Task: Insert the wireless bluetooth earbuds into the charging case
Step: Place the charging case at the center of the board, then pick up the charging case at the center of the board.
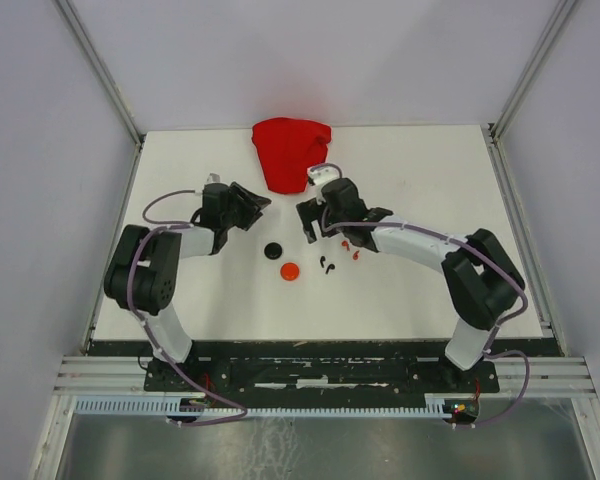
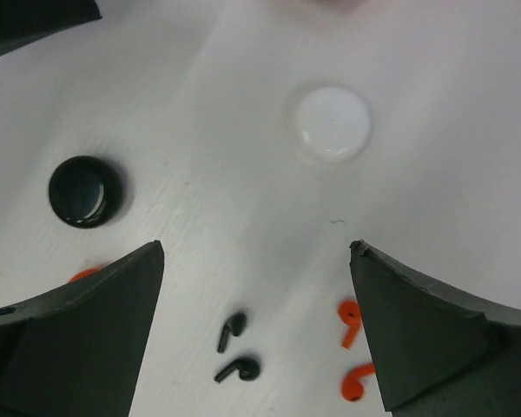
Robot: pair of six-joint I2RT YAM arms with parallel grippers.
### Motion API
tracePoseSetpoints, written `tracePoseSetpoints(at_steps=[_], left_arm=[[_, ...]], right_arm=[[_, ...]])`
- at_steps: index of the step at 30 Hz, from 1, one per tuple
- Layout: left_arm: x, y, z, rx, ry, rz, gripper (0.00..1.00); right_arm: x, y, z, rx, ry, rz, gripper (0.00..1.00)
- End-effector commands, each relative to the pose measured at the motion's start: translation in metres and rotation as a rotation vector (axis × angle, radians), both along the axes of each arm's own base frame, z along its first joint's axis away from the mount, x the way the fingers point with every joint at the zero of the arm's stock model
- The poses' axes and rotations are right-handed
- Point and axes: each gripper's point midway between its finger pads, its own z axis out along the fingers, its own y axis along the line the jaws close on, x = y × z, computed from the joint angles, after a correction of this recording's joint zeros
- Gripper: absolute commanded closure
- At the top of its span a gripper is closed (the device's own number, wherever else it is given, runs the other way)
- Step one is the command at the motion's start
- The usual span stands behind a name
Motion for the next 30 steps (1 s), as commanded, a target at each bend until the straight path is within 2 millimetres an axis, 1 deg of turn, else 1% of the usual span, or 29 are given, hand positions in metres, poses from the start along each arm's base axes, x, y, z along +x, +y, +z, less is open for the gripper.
tracePoseSetpoints(at_steps=[1, 3, 6, 8, 11, 14, 18, 26, 30], left_arm=[[-0.002, 0.026, 0.034, 0.046, -0.120, 0.049, 0.41], [-0.009, 0.040, 0.035, 0.043, -0.124, 0.075, 0.41], [-0.020, 0.064, 0.032, 0.038, -0.129, 0.132, 0.41], [-0.029, 0.074, 0.031, 0.031, -0.129, 0.155, 0.40], [-0.036, 0.086, 0.030, 0.034, -0.125, 0.170, 0.40], [-0.040, 0.093, 0.030, 0.034, -0.123, 0.180, 0.40], [-0.044, 0.100, 0.028, 0.022, -0.120, 0.198, 0.40], [-0.048, 0.106, 0.025, -0.011, -0.120, 0.205, 0.41], [-0.049, 0.107, 0.023, -0.017, -0.117, 0.207, 0.41]], right_arm=[[-0.014, 0.053, -0.005, 0.007, 0.057, 0.133, 0.04], [-0.019, 0.068, -0.013, -0.007, 0.080, 0.163, 0.04], [-0.026, 0.087, -0.020, -0.018, 0.092, 0.200, 0.04], [-0.029, 0.097, -0.023, -0.027, 0.100, 0.218, 0.04], [-0.032, 0.109, -0.030, -0.046, 0.111, 0.243, 0.04], [-0.035, 0.120, -0.037, -0.064, 0.117, 0.260, 0.04], [-0.035, 0.129, -0.046, -0.085, 0.127, 0.271, 0.04], [-0.034, 0.134, -0.061, -0.140, 0.134, 0.270, 0.06], [-0.034, 0.137, -0.067, -0.155, 0.140, 0.273, 0.10]])
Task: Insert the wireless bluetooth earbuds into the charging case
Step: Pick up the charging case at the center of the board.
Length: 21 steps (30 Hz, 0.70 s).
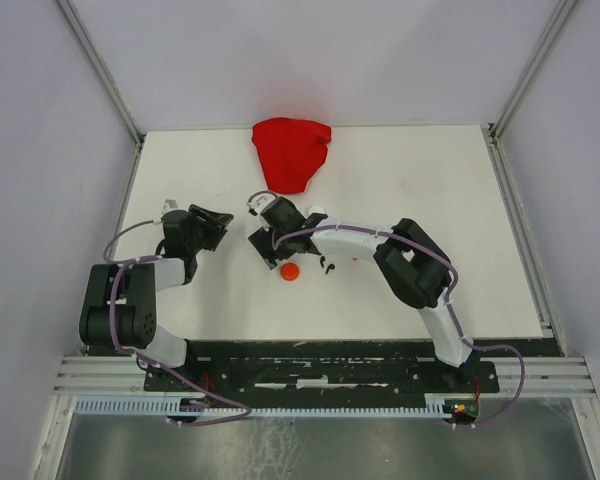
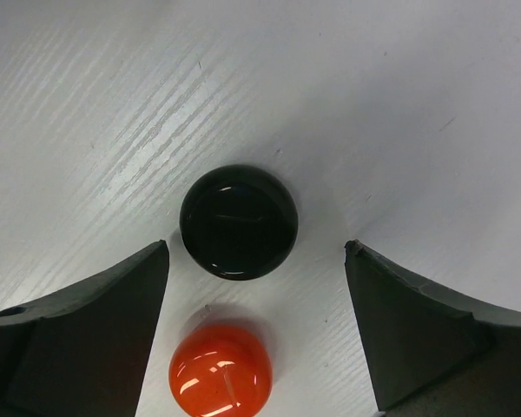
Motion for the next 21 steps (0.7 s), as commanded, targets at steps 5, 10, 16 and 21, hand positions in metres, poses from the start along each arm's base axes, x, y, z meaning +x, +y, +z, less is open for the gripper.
tracePoseSetpoints(at_steps=[5, 10, 16, 21], left_arm=[[0.0043, 0.0012, 0.0129, -0.013, -0.075, -0.014, 0.41], [0.0041, 0.0024, 0.0125, -0.021, -0.075, -0.015, 0.41], [0.0034, 0.0034, 0.0127, -0.028, -0.077, -0.019, 0.41], [0.0023, 0.0033, 0.0130, -0.033, -0.079, -0.024, 0.41]], right_arm=[[0.0110, 0.0135, 0.0096, -0.005, -0.049, 0.003, 0.14], [0.0114, 0.0143, 0.0065, -0.018, -0.049, -0.001, 0.23], [0.0114, 0.0125, 0.0034, -0.031, -0.048, -0.006, 0.34], [0.0112, 0.0109, 0.0026, -0.040, -0.049, -0.005, 0.44]])
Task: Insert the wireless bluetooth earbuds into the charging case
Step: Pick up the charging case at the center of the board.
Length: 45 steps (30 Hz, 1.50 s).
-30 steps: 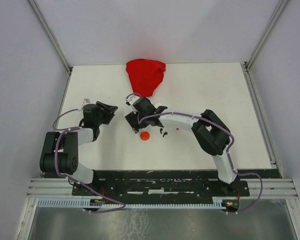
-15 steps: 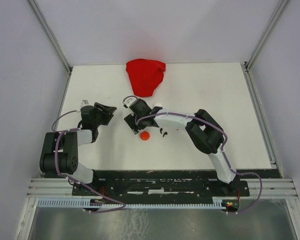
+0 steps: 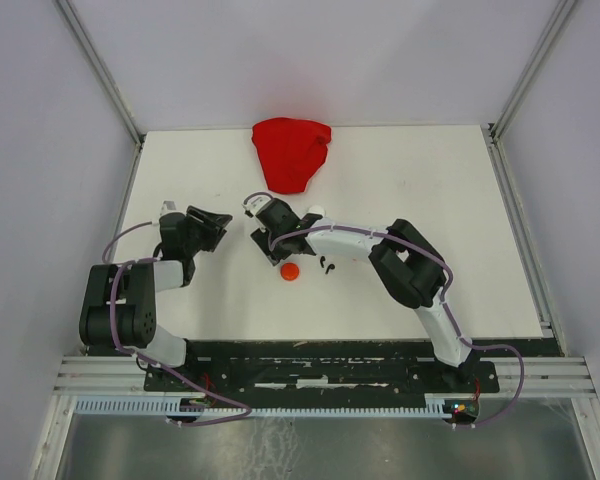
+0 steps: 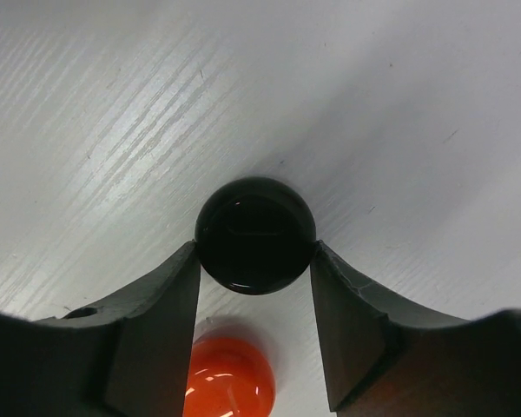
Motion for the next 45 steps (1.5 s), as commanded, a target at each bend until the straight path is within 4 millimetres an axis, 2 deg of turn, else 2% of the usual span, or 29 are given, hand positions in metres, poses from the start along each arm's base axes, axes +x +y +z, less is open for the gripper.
tracePoseSetpoints(at_steps=[1, 6, 20, 26, 35, 45], left_arm=[[0.005, -0.001, 0.012, -0.012, -0.055, -0.014, 0.41], [0.005, -0.002, 0.012, -0.010, -0.049, -0.029, 0.41], [0.014, -0.026, 0.027, -0.051, -0.074, -0.192, 0.42], [0.017, -0.036, 0.037, -0.058, -0.083, -0.265, 0.42], [0.014, -0.060, 0.049, -0.118, -0.106, -0.386, 0.42], [0.003, -0.115, 0.051, -0.168, -0.105, -0.580, 0.44]], right_arm=[[0.007, 0.006, 0.007, -0.003, -0.031, -0.003, 0.46], [0.011, 0.004, 0.013, -0.013, -0.060, 0.010, 0.64], [0.033, -0.009, 0.090, 0.108, -0.221, 0.019, 0.66], [0.036, -0.022, 0.110, 0.124, -0.248, 0.031, 0.67], [0.026, -0.042, 0.119, 0.203, -0.224, 0.135, 0.68], [0.007, -0.056, 0.117, 0.212, -0.205, 0.247, 0.69]])
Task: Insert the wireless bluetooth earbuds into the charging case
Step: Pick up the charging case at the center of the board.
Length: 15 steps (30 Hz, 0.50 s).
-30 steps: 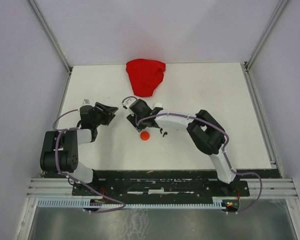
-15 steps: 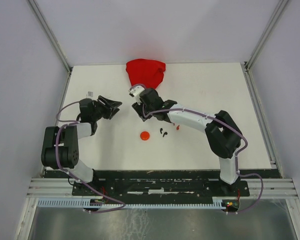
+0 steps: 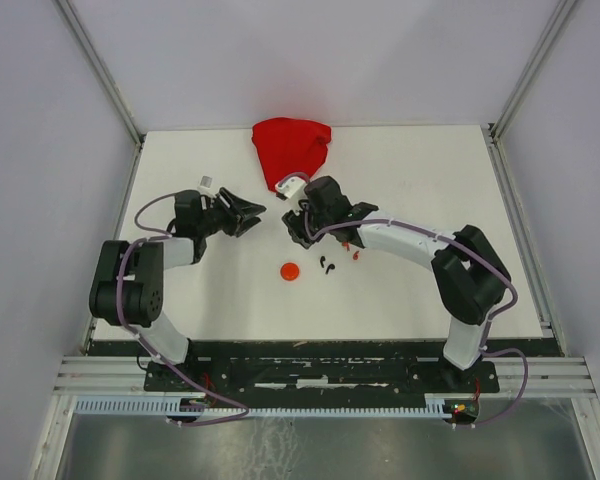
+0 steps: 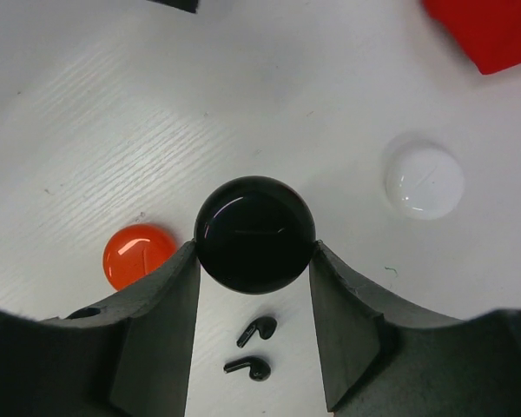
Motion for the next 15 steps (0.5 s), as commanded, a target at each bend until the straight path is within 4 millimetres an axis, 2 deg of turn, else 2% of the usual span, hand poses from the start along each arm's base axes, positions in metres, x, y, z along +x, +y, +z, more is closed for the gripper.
tracePoseSetpoints(at_steps=[1, 7, 15], left_arm=[[-0.003, -0.031, 0.013, -0.019, -0.076, -0.137, 0.44], [-0.014, -0.061, 0.018, -0.050, -0.108, -0.237, 0.45], [-0.026, -0.076, 0.028, -0.083, -0.165, -0.299, 0.46]], right_arm=[[-0.008, 0.007, 0.034, 0.081, -0.064, 0.109, 0.69], [-0.010, -0.001, 0.036, 0.086, -0.047, 0.130, 0.70], [-0.009, -0.006, 0.035, 0.092, -0.028, 0.138, 0.71]])
